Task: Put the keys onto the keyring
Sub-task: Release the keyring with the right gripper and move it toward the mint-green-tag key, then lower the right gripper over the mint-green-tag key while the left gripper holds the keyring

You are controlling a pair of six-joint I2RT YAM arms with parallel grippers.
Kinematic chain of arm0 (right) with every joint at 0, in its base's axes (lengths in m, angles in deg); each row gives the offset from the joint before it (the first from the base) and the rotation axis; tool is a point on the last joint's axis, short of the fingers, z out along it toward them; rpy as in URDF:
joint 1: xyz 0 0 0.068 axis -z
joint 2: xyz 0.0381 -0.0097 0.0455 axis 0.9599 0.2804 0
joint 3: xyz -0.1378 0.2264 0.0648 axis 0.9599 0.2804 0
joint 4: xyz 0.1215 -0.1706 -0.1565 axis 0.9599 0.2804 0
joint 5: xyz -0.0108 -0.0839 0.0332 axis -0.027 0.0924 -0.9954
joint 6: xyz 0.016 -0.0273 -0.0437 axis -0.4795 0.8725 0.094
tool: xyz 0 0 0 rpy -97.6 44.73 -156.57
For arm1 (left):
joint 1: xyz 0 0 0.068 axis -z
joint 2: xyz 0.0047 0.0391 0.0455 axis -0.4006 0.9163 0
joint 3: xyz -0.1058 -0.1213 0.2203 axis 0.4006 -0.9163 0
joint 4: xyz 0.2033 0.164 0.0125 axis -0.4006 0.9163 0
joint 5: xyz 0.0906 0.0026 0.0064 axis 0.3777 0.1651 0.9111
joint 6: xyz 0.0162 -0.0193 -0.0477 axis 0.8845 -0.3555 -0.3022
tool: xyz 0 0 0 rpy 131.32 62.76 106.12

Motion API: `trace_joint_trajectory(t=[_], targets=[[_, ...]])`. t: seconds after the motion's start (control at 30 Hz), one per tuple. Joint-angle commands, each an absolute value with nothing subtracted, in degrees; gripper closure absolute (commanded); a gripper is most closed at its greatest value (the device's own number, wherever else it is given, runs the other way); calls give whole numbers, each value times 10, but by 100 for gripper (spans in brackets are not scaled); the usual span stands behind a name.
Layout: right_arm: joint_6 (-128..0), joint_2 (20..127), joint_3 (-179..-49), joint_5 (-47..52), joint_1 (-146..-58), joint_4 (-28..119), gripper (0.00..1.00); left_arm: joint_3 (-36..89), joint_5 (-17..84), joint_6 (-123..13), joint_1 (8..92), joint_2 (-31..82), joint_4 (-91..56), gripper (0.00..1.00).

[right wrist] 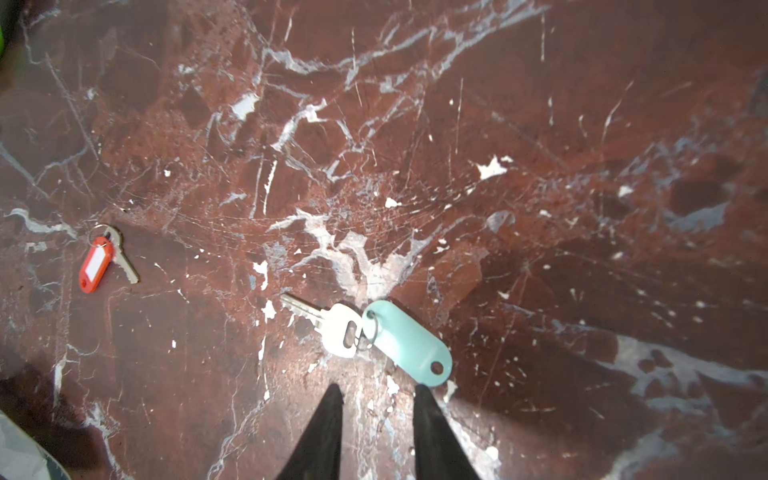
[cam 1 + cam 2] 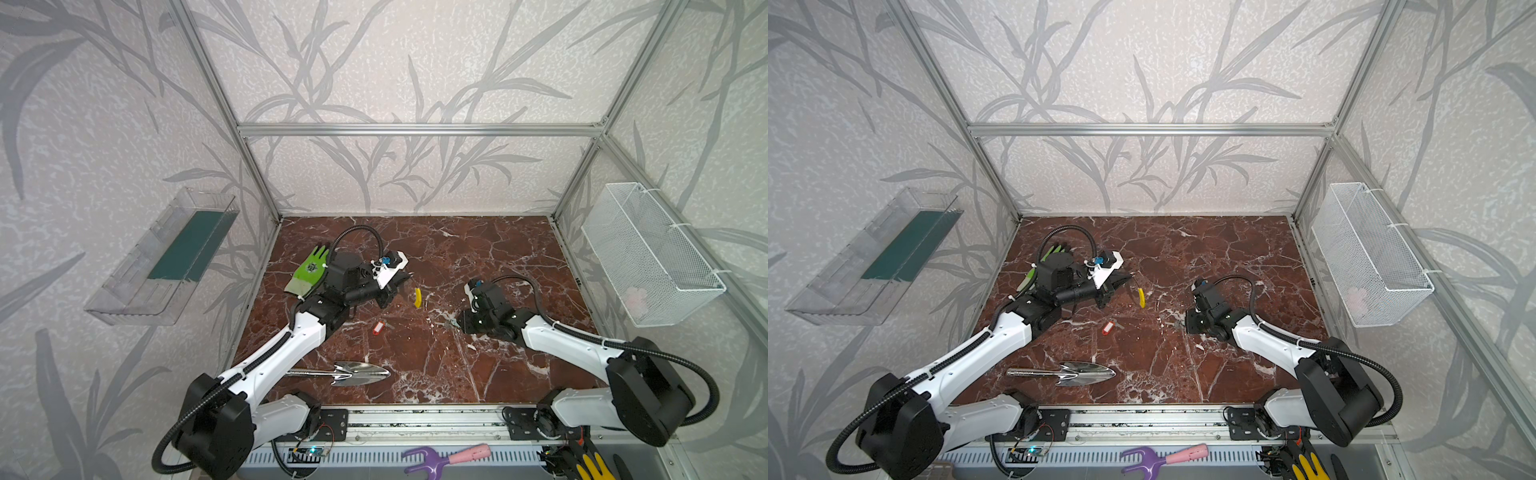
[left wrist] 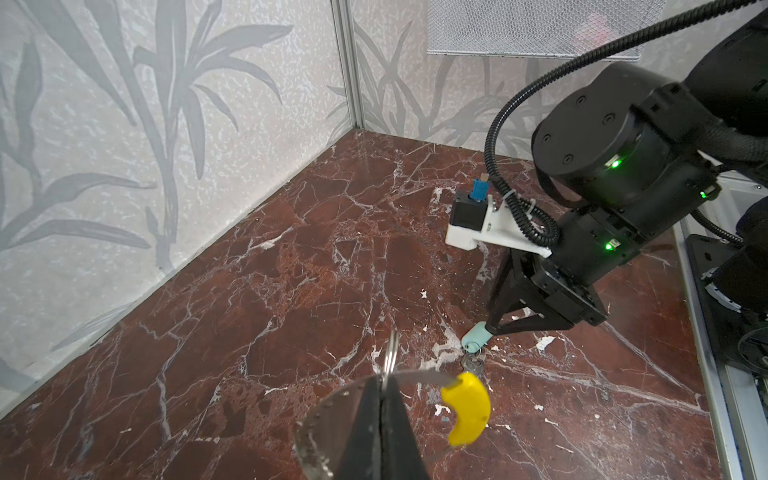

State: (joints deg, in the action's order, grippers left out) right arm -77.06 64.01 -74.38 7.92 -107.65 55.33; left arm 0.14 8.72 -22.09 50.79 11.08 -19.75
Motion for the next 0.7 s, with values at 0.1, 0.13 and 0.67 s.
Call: trace_joint_trajectory(t=[0.1, 0.13, 0.67], targets=[[-804, 670, -749, 59, -1084, 520, 70, -8, 79, -229, 512, 109, -220, 100], [-805, 675, -751, 57, -1084, 519, 70, -8, 79, -228, 512, 109, -219, 100], [-812, 719, -760, 60, -1087, 492, 73, -6, 81, -224, 513, 115, -214, 100]])
